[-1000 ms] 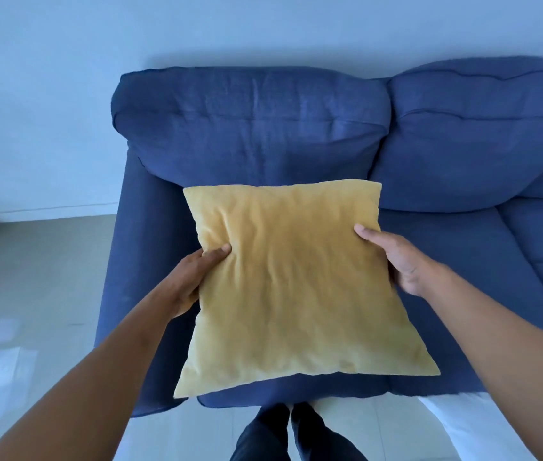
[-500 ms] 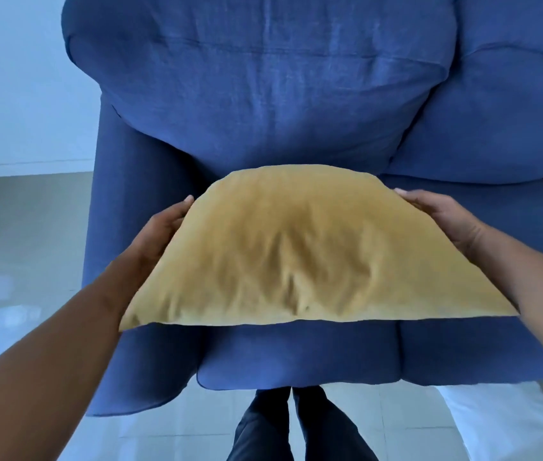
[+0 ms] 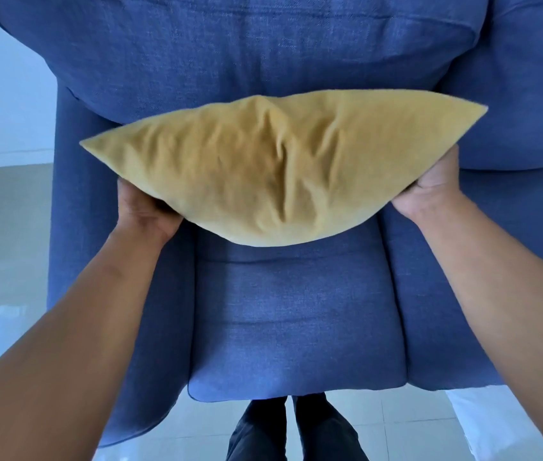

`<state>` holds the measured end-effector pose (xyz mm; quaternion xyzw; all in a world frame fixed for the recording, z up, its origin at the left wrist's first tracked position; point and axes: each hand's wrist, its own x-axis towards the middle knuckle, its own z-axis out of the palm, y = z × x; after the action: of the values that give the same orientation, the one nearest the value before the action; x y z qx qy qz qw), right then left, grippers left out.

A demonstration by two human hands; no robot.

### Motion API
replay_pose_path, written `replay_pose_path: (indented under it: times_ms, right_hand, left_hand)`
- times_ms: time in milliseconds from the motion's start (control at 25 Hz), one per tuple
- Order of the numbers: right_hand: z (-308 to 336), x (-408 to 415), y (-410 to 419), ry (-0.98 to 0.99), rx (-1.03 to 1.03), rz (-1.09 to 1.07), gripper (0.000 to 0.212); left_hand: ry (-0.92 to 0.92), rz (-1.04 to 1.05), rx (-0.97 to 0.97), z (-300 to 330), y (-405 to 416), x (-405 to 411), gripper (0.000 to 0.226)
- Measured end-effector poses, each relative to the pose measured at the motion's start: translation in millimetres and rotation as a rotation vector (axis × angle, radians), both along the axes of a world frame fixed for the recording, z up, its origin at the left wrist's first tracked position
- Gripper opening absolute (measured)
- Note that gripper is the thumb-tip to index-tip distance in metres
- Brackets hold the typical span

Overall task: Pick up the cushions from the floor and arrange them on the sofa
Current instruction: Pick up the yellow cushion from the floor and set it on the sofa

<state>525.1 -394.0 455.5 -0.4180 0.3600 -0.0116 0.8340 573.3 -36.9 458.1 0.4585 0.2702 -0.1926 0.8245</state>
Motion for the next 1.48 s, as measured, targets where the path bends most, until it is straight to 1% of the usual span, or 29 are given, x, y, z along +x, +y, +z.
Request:
replay_pose_path:
  times_ms: [40, 80, 200, 240, 320, 360, 400, 440, 480, 520, 600, 680, 720, 760, 840, 880, 920, 960, 1080, 1120, 1240, 1320, 1360, 1400, 1480]
  right_hand:
    - [5, 7, 1, -0.009, -0.055, -0.018, 0.032]
    - [16, 11, 3, -0.024, -0.086, -0.021, 0.037]
    - [49, 19, 8, -0.098, -0.173, -0.014, 0.056]
    - [50, 18, 11, -0.110, -0.266, 0.010, 0.057]
    - [40, 14, 22, -0.073, -0.614, 0.052, 0.044]
    - [34, 12, 28, -0.063, -0.802, 0.079, 0.040]
    - [27, 12, 32, -0.058, -0.931, 0.094, 0.037]
    - [23, 17, 34, -0.040, -1.003, 0.065, 0.033]
    - [21, 23, 33, -0.016, -1.017, 0.010, 0.029]
    - [21, 31, 26, 0.015, -1.000, -0.034, 0.026]
    - [23, 41, 15, 0.039, -0.982, -0.017, 0.025]
    - [28, 41, 5, 0.036, -1.101, 0.124, 0.031]
    - [35, 39, 2, 0.041, -1.186, 0.194, 0.037]
    - [40, 37, -3, 0.047, -1.253, 0.228, 0.041]
    - [51, 37, -16, 0.053, -1.304, 0.204, 0.044]
    - [56, 39, -20, 0.040, -1.284, 0.169, 0.045]
    - [57, 44, -24, 0.032, -1.268, 0.150, 0.046]
    - [56, 50, -25, 0.051, -1.281, 0.189, 0.045]
    - [46, 58, -28, 0.180, -1.437, 0.526, 0.045]
    - [45, 60, -29, 0.180, -1.468, 0.555, 0.045]
    - [48, 66, -30, 0.155, -1.526, 0.523, 0.048]
    - [51, 68, -26, 0.169, -1.524, 0.548, 0.049]
    - [54, 69, -24, 0.169, -1.472, 0.542, 0.049]
    - [55, 68, -23, 0.167, -1.358, 0.520, 0.046]
    - [54, 65, -25, 0.103, -0.988, 0.425, 0.031]
  left_hand:
    - [-0.049, 0.071, -0.021, -1, 3, 9, 0.060]
    - [-0.115, 0.087, -0.013, 5, 4, 13, 0.062]
    - [-0.225, 0.133, -0.033, 29, 1, 24, 0.083]
    - [-0.234, 0.155, -0.012, 35, -1, 21, 0.087]
    - [-0.215, 0.256, 0.123, 38, -9, 10, 0.086]
    - [-0.167, 0.329, 0.199, 39, -18, 3, 0.086]
    - [-0.107, 0.414, 0.292, 38, -26, -3, 0.088]
    - [-0.078, 0.469, 0.427, 39, -34, -9, 0.088]
    - [-0.102, 0.483, 0.572, 38, -42, -18, 0.083]
    - [-0.174, 0.447, 0.677, 35, -47, -27, 0.072]
    - [-0.265, 0.267, 0.818, 19, -47, -36, 0.048]
    - [-0.230, 0.181, 0.936, 10, -30, -24, 0.030]
    - [-0.212, 0.168, 0.994, 14, -19, -14, 0.033]
    - [-0.225, 0.148, 1.065, 23, -8, -4, 0.041]
    - [-0.332, 0.137, 1.156, 43, 4, 9, 0.051]
    - [-0.406, 0.142, 1.175, 51, 6, 13, 0.053]
    - [-0.460, 0.144, 1.183, 54, 5, 16, 0.054]
    - [-0.451, 0.130, 1.169, 53, 4, 23, 0.054]
    - [-0.242, 0.047, 1.129, 39, 6, 40, 0.050]
    - [-0.217, 0.055, 1.137, 36, 7, 44, 0.049]
    - [-0.257, 0.045, 1.200, 31, 15, 49, 0.050]
    - [-0.231, 0.026, 1.171, 30, 17, 50, 0.050]
    - [-0.190, 0.054, 1.083, 31, 19, 54, 0.045]
    - [-0.143, 0.087, 0.962, 31, 22, 59, 0.037]
    - [-0.078, 0.104, 0.727, 36, 23, 71, 0.018]
